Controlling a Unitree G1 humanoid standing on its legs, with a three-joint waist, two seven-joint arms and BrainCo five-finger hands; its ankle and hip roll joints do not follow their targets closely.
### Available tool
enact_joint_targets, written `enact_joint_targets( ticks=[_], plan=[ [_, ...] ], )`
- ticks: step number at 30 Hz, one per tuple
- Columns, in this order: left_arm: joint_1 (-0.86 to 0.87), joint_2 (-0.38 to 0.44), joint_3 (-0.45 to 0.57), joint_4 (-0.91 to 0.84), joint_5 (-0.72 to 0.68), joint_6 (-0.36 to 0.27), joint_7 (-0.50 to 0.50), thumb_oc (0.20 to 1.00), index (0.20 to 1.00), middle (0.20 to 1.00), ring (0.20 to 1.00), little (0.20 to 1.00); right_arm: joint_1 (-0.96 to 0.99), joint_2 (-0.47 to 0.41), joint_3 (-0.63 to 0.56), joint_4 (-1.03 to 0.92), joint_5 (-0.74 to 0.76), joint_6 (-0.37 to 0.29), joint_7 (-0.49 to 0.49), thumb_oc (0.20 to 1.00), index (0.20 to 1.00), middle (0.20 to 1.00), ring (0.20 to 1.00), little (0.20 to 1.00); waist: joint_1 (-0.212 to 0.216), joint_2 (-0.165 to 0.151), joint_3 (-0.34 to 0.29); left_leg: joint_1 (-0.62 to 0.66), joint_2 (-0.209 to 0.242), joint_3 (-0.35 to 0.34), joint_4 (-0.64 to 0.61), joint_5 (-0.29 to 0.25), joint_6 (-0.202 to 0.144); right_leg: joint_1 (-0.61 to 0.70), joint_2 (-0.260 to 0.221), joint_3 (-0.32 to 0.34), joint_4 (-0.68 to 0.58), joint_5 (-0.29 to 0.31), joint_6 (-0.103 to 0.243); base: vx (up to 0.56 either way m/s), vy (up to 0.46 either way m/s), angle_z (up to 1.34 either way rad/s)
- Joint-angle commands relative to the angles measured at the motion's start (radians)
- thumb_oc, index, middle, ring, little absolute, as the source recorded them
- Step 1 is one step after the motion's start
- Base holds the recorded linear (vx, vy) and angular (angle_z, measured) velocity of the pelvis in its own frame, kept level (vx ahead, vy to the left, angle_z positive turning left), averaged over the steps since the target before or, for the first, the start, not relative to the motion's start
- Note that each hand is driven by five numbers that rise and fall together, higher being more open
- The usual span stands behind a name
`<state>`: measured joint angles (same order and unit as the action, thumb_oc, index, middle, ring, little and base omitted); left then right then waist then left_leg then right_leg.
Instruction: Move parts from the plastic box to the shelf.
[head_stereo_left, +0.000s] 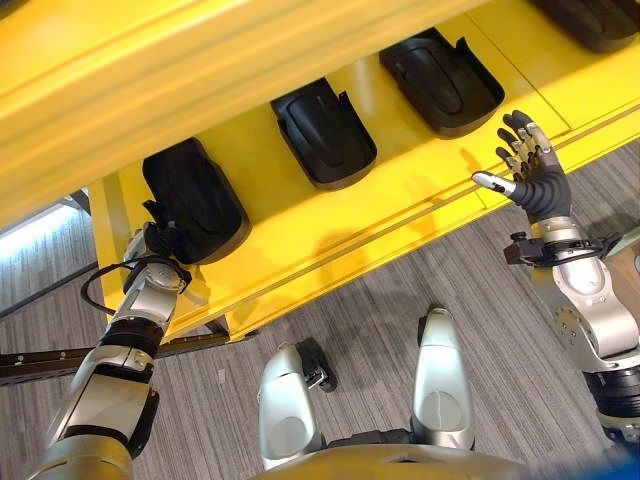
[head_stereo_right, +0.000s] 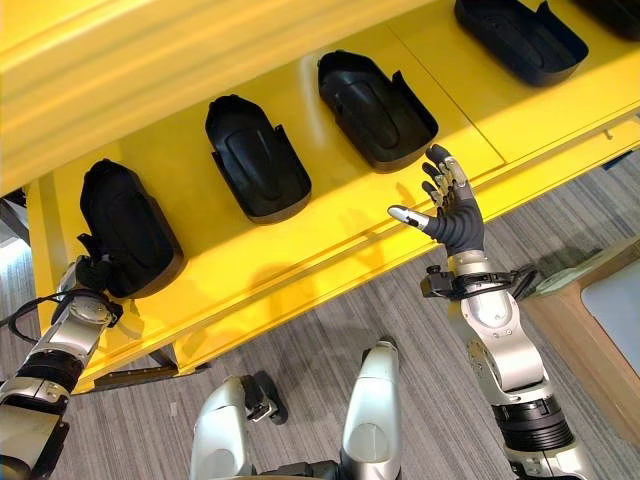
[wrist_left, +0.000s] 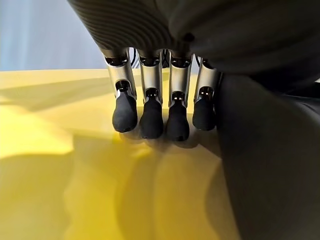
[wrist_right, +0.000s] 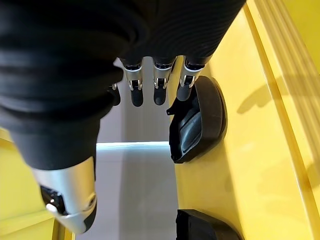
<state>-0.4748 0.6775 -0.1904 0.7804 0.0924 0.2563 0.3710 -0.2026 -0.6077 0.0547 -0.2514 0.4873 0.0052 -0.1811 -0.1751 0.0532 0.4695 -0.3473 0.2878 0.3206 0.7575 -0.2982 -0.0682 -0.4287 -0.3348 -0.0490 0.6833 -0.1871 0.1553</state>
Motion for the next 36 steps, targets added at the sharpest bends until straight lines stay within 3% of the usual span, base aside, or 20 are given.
enact_joint_targets(
  ticks=[1, 2, 3, 4, 5, 16, 21, 31, 36],
  plan=[
    [-0.016, 0.091, 0.027, 0.023, 0.084, 0.012, 0.042, 0.200, 0.200, 0.200, 0.200, 0.200, -0.051, -0.002, -0.009, 0.000, 0.013, -0.050, -0.003, 1.000, 1.000, 1.000, 1.000, 1.000, -0.010, -0.025, -0.041, 0.047, -0.026, -0.014, -0.074, 0.035, 0.016, 0.050, -0.010, -0.025, 0.066, -0.035, 0.000, 0.00, 0.000, 0.00],
    [-0.017, 0.093, 0.023, 0.023, 0.099, 0.015, 0.036, 0.200, 0.200, 0.200, 0.200, 0.200, -0.053, -0.003, -0.008, 0.001, 0.013, -0.050, -0.001, 1.000, 1.000, 1.000, 1.000, 1.000, -0.010, -0.025, -0.040, 0.046, -0.025, -0.014, -0.072, 0.035, 0.016, 0.049, -0.010, -0.025, 0.067, -0.036, 0.000, 0.00, 0.000, 0.00],
    [-0.019, 0.096, 0.019, 0.024, 0.107, 0.018, 0.030, 0.344, 0.344, 0.344, 0.344, 0.344, -0.054, -0.004, -0.009, 0.002, 0.015, -0.049, 0.001, 1.000, 1.000, 1.000, 1.000, 1.000, -0.011, -0.025, -0.040, 0.045, -0.025, -0.014, -0.072, 0.035, 0.016, 0.048, -0.009, -0.025, 0.069, -0.037, 0.000, 0.00, 0.000, 0.00],
    [-0.021, 0.099, 0.014, 0.023, 0.118, 0.025, 0.031, 0.950, 0.950, 0.950, 0.950, 0.950, -0.054, -0.005, -0.009, 0.003, 0.018, -0.049, 0.005, 1.000, 1.000, 1.000, 1.000, 1.000, -0.011, -0.025, -0.040, 0.044, -0.026, -0.015, -0.073, 0.035, 0.017, 0.047, -0.008, -0.024, 0.070, -0.038, -0.001, 0.00, 0.000, 0.00],
    [-0.022, 0.102, 0.010, 0.022, 0.112, 0.031, 0.038, 1.000, 1.000, 1.000, 1.000, 1.000, -0.055, -0.006, -0.009, 0.002, 0.019, -0.047, 0.005, 1.000, 1.000, 1.000, 1.000, 1.000, -0.011, -0.026, -0.040, 0.043, -0.026, -0.015, -0.074, 0.035, 0.017, 0.046, -0.007, -0.024, 0.070, -0.038, -0.001, 0.00, 0.000, 0.00],
    [-0.019, 0.095, -0.001, 0.010, 0.117, 0.041, 0.056, 1.000, 1.000, 1.000, 1.000, 1.000, -0.053, 0.002, 0.004, 0.002, 0.019, -0.057, -0.009, 1.000, 1.000, 1.000, 1.000, 1.000, -0.008, -0.027, -0.039, 0.045, -0.028, -0.017, -0.083, 0.038, 0.019, 0.049, -0.005, -0.027, 0.065, -0.037, -0.001, 0.00, 0.000, 0.00],
    [-0.025, 0.092, 0.006, 0.005, 0.076, 0.046, 0.125, 1.000, 1.000, 1.000, 1.000, 1.000, -0.056, 0.013, 0.013, 0.007, 0.015, -0.057, -0.010, 1.000, 1.000, 1.000, 1.000, 1.000, -0.007, -0.023, -0.044, 0.056, -0.034, -0.013, -0.090, 0.040, 0.020, 0.059, -0.010, -0.030, 0.058, -0.035, -0.001, 0.00, 0.000, 0.00],
    [-0.014, 0.101, 0.119, -0.090, 0.045, -0.020, 0.477, 1.000, 1.000, 1.000, 1.000, 1.000, -0.047, 0.034, 0.033, 0.014, 0.007, -0.058, -0.028, 1.000, 1.000, 1.000, 1.000, 1.000, 0.013, -0.030, -0.060, 0.066, -0.035, -0.022, -0.104, 0.048, 0.014, 0.076, -0.019, -0.039, 0.047, -0.036, -0.004, 0.01, -0.011, 0.01],
    [-0.032, 0.126, 0.145, -0.162, 0.105, -0.057, 0.572, 1.000, 1.000, 1.000, 1.000, 1.000, -0.048, 0.043, 0.040, 0.017, 0.008, -0.067, -0.041, 1.000, 1.000, 1.000, 1.000, 1.000, 0.021, -0.034, -0.064, 0.058, -0.032, -0.020, -0.117, 0.071, 0.022, 0.071, -0.017, -0.047, 0.037, -0.016, -0.012, -0.02, -0.032, 0.01]
  ],
)
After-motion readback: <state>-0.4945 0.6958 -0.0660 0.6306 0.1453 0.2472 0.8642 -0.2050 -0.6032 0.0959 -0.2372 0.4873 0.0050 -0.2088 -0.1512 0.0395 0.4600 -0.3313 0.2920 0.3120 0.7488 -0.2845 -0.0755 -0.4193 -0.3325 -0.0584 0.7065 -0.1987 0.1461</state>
